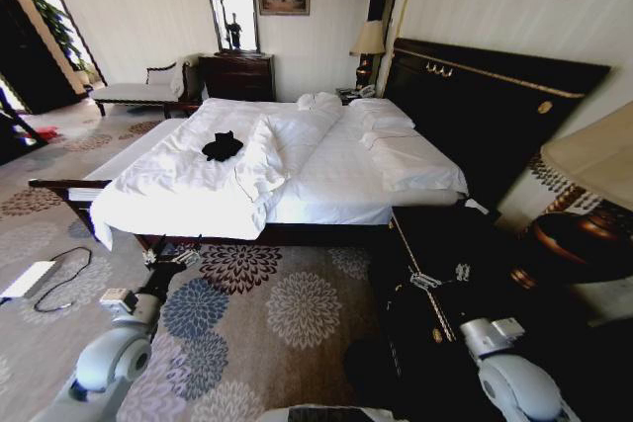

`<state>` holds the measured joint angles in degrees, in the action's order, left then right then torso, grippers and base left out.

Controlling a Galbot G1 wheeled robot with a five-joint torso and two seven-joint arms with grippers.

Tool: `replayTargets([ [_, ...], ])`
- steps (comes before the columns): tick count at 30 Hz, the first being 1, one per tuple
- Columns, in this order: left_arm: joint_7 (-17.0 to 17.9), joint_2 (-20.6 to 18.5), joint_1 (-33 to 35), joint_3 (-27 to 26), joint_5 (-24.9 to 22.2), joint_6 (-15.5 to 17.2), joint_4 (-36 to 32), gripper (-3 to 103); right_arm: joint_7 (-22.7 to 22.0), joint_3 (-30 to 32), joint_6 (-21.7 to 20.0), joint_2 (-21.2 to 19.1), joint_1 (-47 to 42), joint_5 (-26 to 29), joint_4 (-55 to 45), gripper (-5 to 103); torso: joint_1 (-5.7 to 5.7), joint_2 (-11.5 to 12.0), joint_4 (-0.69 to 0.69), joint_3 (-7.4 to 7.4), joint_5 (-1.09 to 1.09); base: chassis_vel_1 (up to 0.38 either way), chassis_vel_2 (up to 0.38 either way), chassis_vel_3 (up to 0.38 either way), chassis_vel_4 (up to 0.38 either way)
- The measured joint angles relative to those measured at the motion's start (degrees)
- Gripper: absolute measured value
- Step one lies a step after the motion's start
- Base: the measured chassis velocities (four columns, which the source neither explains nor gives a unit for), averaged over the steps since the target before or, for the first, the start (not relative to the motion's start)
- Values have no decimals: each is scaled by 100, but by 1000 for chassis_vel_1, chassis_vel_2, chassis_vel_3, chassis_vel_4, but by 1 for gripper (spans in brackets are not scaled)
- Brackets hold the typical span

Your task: Fold the clothes on the bed.

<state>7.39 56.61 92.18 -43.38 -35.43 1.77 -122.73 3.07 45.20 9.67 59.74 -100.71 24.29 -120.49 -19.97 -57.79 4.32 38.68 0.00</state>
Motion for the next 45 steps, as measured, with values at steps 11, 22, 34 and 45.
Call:
replayTargets([
  [11, 11, -2, -1, 34, 8, 22, -26, 100, -8, -9, -2, 6, -2, 1, 15, 100, 1, 0, -1, -1, 0, -76, 77, 83, -77],
  [22, 10, 10, -29, 28, -27, 22, 17, 100, -11, -23, -3, 65, -17, -26, 51, 100, 1, 0, 0, -1, 0, -114, 109, 118, -106],
  [34, 9, 81, -39, 39, -177, 73, 17, 100, -48, -39, -18, 68, 14, -71, 128, 100, 1, 0, 0, -1, -1, -121, 104, 119, -118],
  [45, 3, 17, -7, 130, -1, 60, -47, 100, -46, -48, -17, 100, 17, -89, 168, 100, 0, 0, 0, 0, 0, -155, 136, 140, -148],
])
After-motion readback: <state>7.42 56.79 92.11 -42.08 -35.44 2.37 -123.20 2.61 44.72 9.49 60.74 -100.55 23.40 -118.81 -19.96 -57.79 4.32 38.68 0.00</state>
